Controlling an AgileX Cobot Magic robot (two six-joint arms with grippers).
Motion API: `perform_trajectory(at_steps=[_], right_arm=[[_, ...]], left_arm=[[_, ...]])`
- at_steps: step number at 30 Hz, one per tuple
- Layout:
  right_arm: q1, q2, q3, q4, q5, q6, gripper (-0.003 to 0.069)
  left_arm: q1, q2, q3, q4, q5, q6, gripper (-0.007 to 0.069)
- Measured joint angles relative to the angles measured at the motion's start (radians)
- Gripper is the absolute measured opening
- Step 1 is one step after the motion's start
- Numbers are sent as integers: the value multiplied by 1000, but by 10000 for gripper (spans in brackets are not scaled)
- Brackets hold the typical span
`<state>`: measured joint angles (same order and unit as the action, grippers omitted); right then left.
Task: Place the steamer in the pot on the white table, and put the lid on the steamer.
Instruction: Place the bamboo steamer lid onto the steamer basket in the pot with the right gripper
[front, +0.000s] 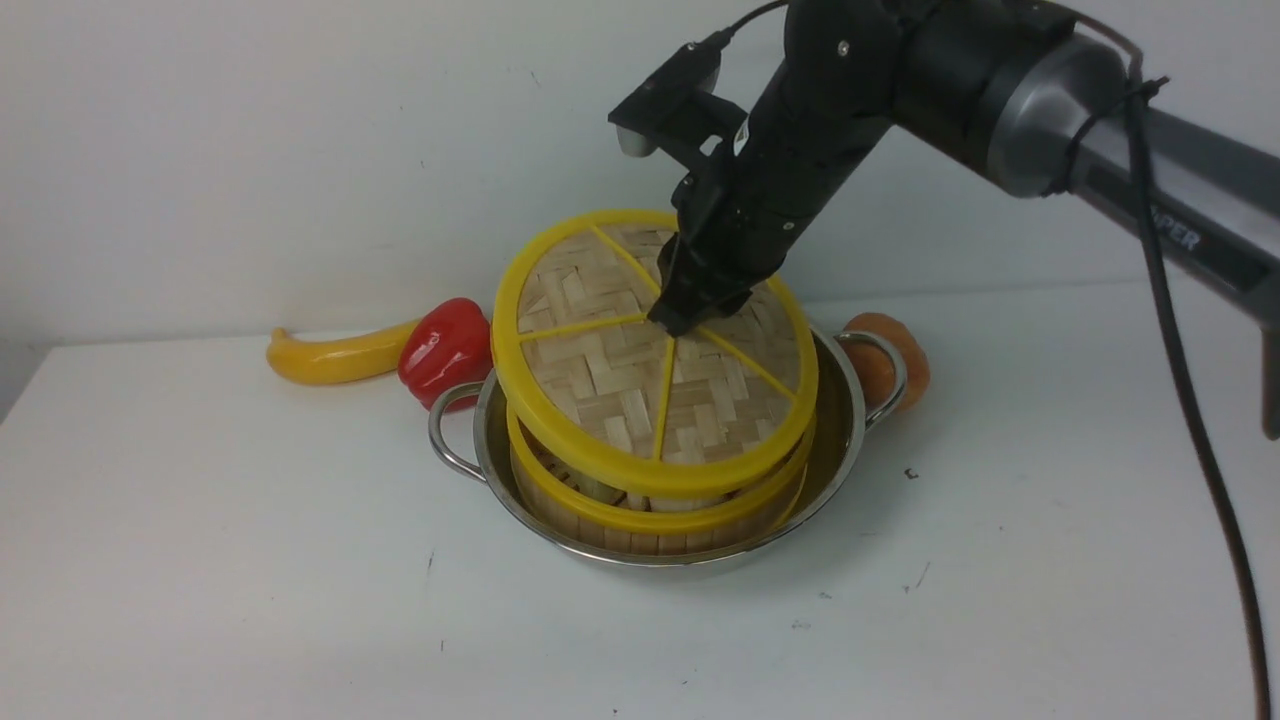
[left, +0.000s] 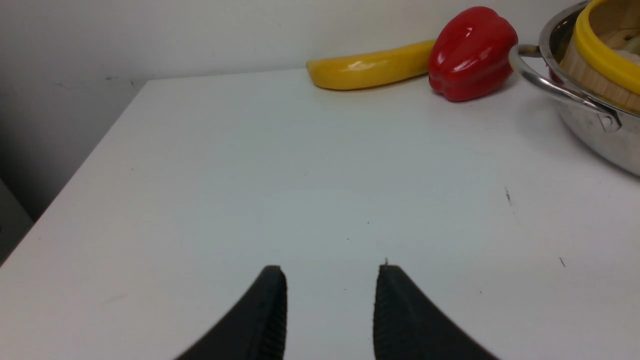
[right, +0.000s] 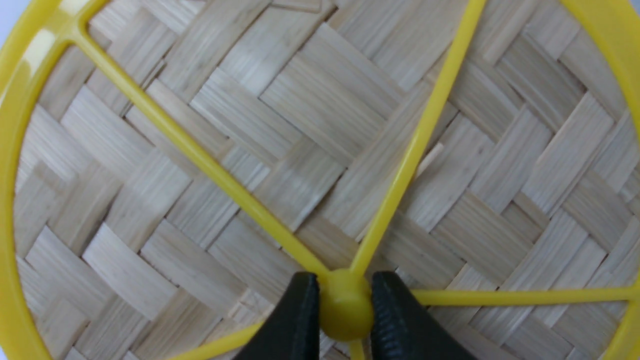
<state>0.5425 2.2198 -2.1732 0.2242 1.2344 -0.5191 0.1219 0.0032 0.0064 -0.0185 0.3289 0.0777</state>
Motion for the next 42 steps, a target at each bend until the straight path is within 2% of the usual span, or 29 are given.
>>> perform_trajectory(at_steps=[42], right_arm=[[0, 75, 0, 9, -31, 2, 144]], left_arm=[[0, 0, 0, 0, 0, 0, 241]])
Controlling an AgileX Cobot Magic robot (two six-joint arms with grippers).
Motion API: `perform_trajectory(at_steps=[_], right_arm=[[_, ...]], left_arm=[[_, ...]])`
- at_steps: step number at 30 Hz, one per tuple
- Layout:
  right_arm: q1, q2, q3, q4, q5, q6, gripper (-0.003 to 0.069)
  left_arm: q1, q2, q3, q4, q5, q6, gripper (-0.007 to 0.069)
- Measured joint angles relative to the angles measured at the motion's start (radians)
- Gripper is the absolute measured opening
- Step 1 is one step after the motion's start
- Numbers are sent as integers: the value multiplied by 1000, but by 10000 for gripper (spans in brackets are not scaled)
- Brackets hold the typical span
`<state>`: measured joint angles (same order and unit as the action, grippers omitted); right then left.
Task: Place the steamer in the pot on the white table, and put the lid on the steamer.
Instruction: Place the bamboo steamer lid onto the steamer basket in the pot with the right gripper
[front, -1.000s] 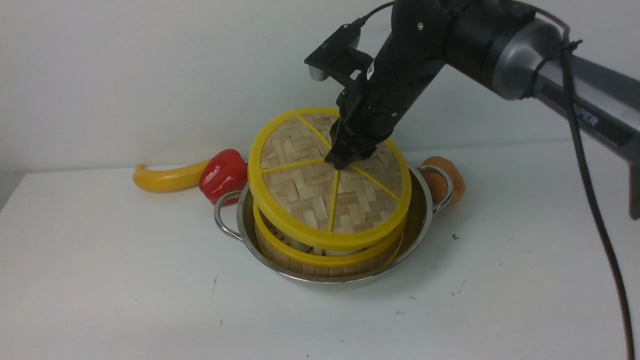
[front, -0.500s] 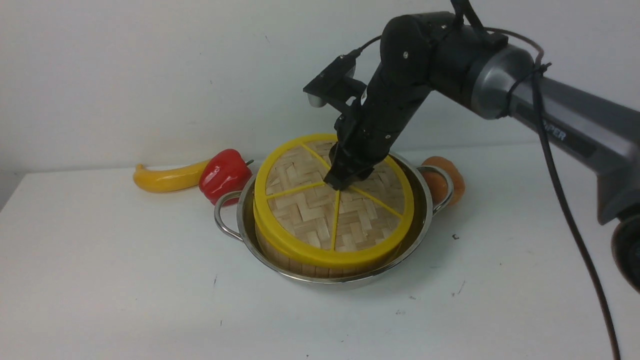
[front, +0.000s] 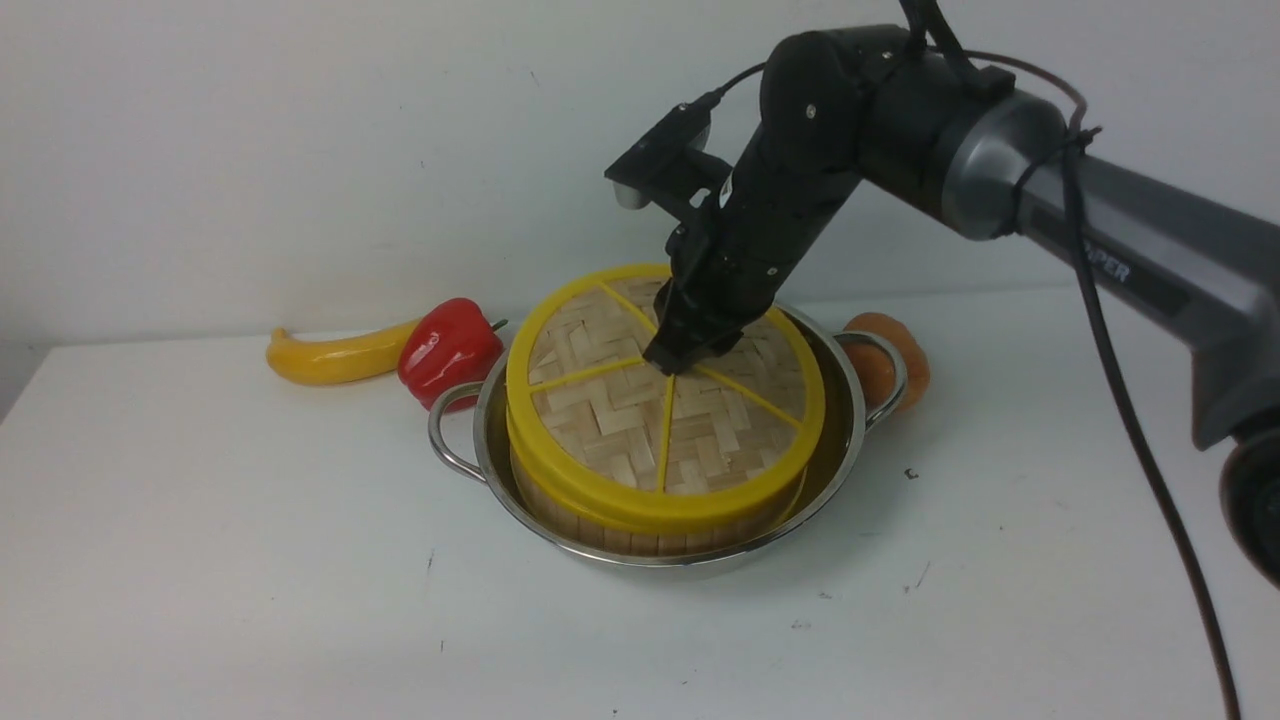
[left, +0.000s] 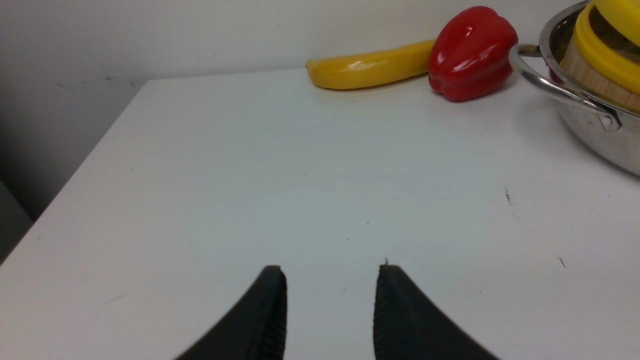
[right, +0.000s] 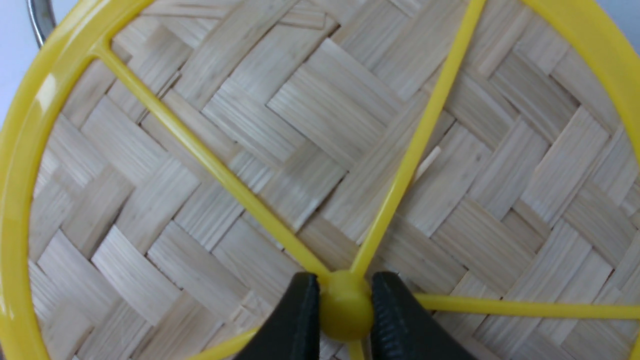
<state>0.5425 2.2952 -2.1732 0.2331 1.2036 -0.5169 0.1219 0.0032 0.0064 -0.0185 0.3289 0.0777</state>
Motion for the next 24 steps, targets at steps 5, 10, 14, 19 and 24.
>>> perform_trajectory(at_steps=[5, 10, 14, 19, 24], right_arm=[[0, 8, 0, 9, -10, -13, 144], [0, 8, 0, 9, -30, -21, 144], [0, 8, 0, 9, -35, -21, 144], [0, 8, 0, 10, -36, -21, 144], [0, 8, 0, 15, -38, -24, 144]], left_arm=[[0, 0, 0, 0, 0, 0, 241], [0, 0, 0, 0, 0, 0, 241], [0, 0, 0, 0, 0, 0, 241], [0, 0, 0, 0, 0, 0, 241], [0, 0, 0, 0, 0, 0, 241]])
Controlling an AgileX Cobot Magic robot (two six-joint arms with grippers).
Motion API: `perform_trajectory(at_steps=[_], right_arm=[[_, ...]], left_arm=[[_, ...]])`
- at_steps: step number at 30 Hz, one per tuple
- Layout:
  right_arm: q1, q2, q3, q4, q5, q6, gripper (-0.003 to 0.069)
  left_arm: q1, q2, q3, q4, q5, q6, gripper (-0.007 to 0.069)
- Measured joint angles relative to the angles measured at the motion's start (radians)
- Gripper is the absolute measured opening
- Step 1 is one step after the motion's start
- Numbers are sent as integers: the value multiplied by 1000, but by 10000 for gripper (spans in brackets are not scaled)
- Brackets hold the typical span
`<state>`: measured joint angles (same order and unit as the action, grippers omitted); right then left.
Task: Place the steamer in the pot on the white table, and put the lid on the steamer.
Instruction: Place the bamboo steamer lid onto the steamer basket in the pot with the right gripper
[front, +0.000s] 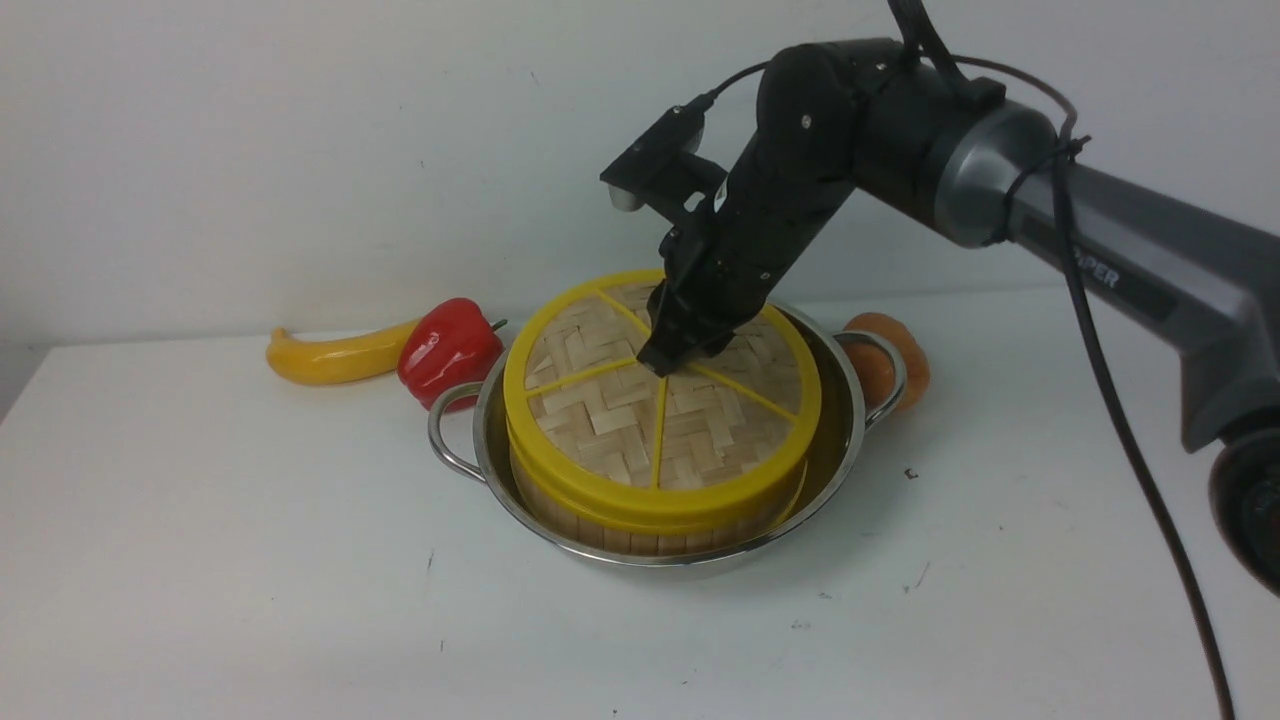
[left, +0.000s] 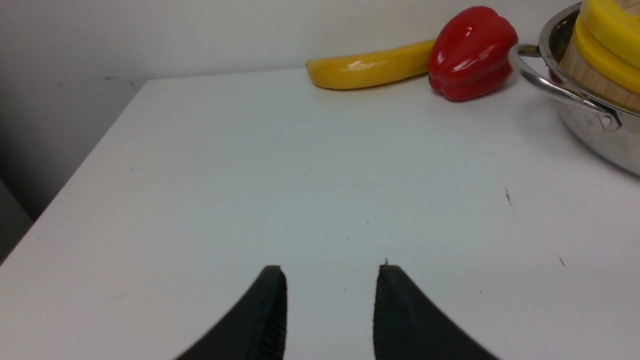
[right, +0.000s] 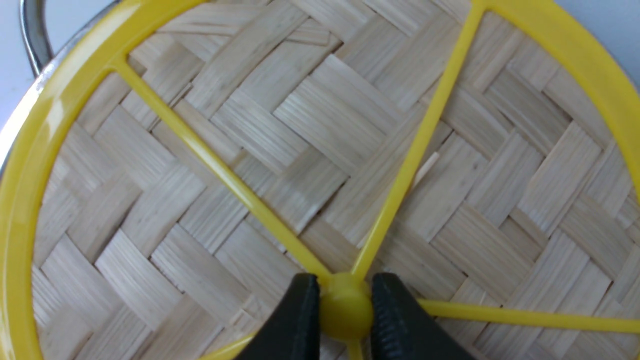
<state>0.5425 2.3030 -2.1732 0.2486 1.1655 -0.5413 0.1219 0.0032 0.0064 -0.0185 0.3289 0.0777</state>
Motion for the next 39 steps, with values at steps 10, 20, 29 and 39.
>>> perform_trajectory(at_steps=[10, 20, 29, 39], right_arm=[[0, 17, 0, 11, -13, -1, 144], [0, 18, 0, 16, -24, 0, 183], [0, -20, -1, 7, -56, 1, 533], [0, -269, -1, -14, -49, 22, 548]], left_arm=[[0, 0, 0, 0, 0, 0, 241], [0, 0, 0, 0, 0, 0, 241], [0, 0, 0, 0, 0, 0, 241], [0, 0, 0, 0, 0, 0, 241]])
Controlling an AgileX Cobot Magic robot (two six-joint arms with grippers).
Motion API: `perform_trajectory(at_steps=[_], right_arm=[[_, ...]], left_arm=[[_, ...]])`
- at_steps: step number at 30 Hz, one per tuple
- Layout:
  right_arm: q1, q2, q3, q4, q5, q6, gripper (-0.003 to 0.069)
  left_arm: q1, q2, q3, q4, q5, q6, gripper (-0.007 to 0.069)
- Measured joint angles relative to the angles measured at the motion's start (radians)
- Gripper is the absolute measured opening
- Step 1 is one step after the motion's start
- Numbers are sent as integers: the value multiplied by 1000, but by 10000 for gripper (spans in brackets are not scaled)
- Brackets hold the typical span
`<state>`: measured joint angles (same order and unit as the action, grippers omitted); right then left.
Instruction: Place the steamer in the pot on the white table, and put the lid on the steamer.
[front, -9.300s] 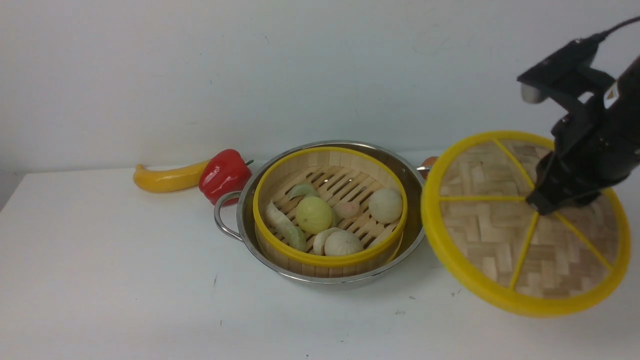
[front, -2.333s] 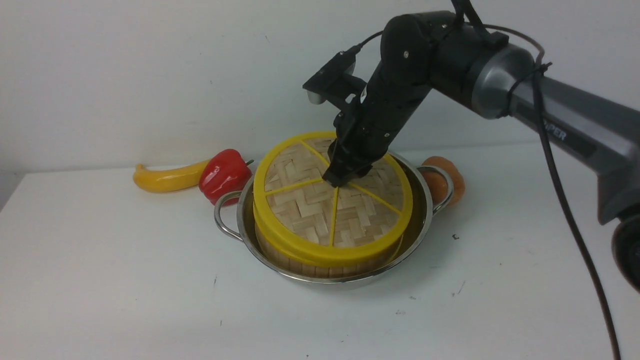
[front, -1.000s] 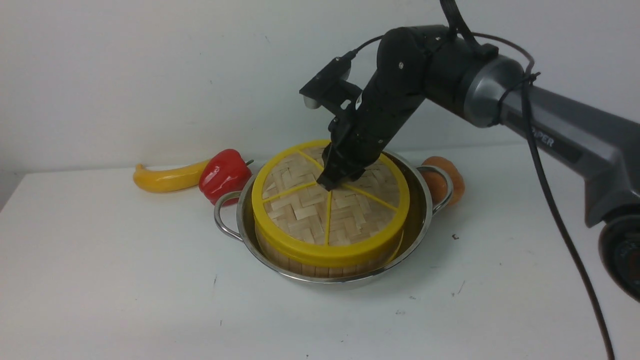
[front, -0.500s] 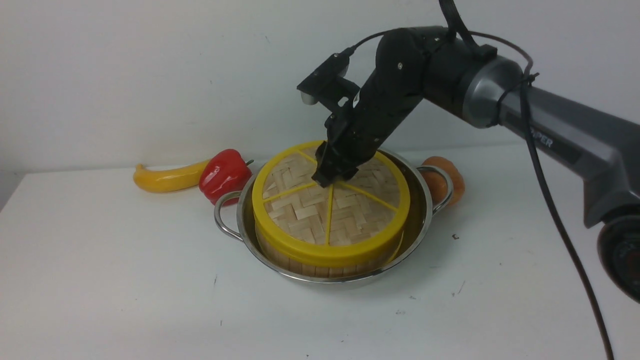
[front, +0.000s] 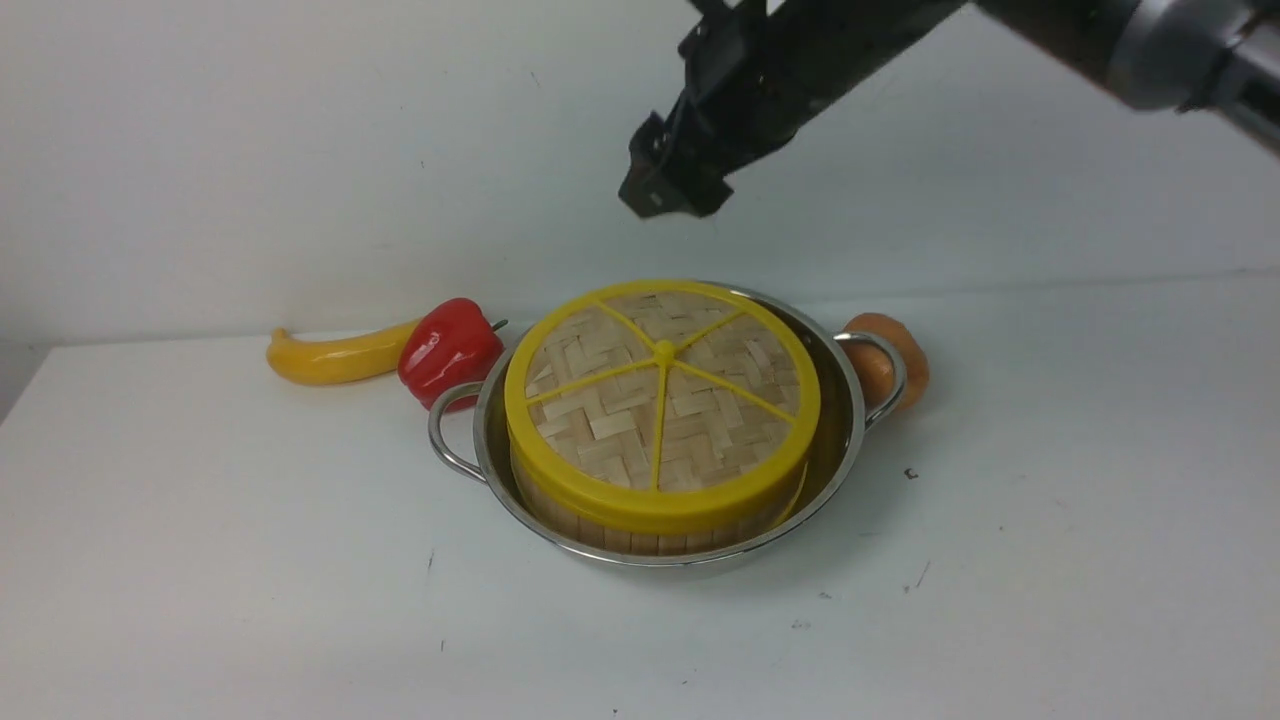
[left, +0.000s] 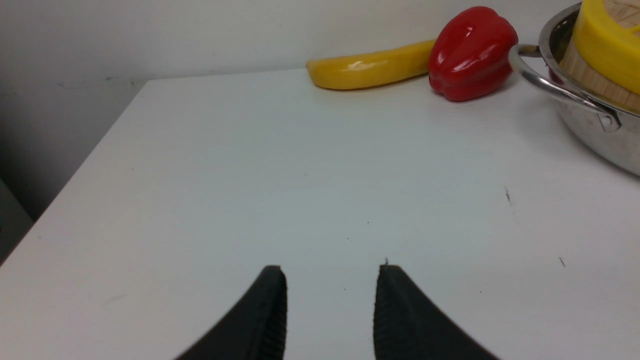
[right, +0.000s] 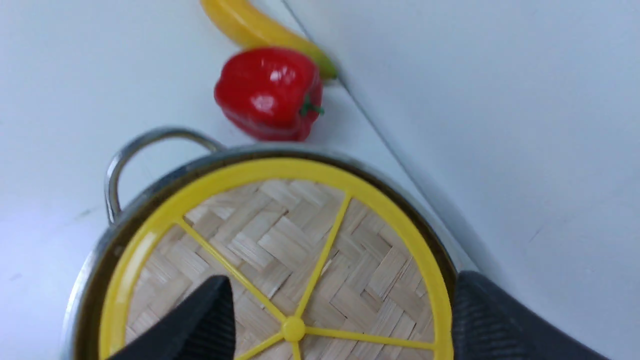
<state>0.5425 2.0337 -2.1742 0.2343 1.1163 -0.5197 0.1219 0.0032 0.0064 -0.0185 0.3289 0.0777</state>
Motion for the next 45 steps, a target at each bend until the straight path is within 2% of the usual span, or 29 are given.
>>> perform_trajectory(at_steps=[5, 11, 16, 19, 24, 25, 28, 32, 33, 39, 45], right_arm=[[0, -103, -1, 138, 2, 83, 505], [0, -128, -1, 328, 3, 114, 470], [0, -128, -1, 396, 15, 108, 454], [-3, -128, -1, 319, 22, 98, 448], [-3, -180, 77, 77, 23, 177, 448], [-3, -233, 156, -25, 11, 246, 448], [-7, -381, 374, -212, -42, 389, 448], [-35, -576, 663, -350, -127, 520, 448], [-64, -664, 794, -385, -189, 577, 448], [-246, -959, 1260, -422, -449, 728, 447], [-463, -1209, 1645, -423, -766, 784, 447]], left_arm=[[0, 0, 0, 0, 0, 0, 241], [0, 0, 0, 0, 0, 0, 241], [0, 0, 0, 0, 0, 0, 241], [0, 0, 0, 0, 0, 0, 241], [0, 0, 0, 0, 0, 0, 241], [0, 0, 0, 0, 0, 0, 241], [0, 0, 0, 0, 0, 0, 241], [0, 0, 0, 0, 0, 0, 241], [0, 0, 0, 0, 0, 0, 241], [0, 0, 0, 0, 0, 0, 241], [0, 0, 0, 0, 0, 0, 241]])
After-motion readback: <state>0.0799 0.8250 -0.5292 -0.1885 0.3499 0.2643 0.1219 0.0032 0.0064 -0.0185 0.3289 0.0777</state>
